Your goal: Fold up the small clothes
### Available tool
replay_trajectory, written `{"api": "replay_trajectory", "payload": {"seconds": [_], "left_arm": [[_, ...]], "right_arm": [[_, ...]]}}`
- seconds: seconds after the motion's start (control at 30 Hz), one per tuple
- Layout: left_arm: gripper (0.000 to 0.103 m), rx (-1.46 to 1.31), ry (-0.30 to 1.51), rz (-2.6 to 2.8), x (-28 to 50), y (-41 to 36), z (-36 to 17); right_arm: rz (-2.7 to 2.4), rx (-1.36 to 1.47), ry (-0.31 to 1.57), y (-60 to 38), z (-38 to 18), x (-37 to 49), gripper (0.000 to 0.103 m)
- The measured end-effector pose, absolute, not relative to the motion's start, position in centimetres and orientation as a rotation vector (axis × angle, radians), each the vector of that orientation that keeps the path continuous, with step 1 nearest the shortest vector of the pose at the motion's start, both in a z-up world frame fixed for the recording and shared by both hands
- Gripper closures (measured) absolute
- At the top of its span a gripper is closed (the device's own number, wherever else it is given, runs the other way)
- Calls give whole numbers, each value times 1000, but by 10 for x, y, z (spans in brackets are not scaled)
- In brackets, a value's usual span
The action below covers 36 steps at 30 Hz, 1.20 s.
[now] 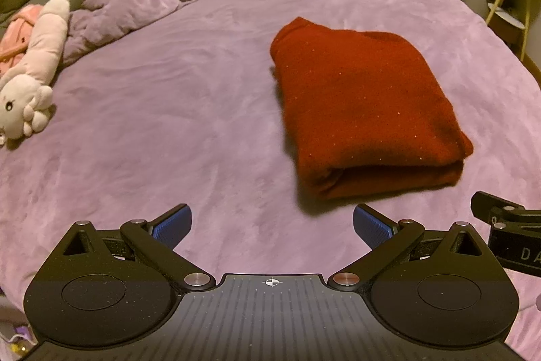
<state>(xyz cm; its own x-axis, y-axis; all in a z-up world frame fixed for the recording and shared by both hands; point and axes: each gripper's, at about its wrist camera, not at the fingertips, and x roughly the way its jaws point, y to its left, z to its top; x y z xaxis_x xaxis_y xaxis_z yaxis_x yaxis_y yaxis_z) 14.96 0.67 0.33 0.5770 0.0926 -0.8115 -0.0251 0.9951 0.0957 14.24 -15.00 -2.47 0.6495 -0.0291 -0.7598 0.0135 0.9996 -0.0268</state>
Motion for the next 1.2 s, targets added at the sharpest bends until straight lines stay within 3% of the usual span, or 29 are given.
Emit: {"api": "replay_trajectory", "payload": {"seconds": [1.2], "left_arm": [[0,72,963,54,147,7,-3]], "right_arm": [[-33,-22,858,-152,-28,142,4]]}}
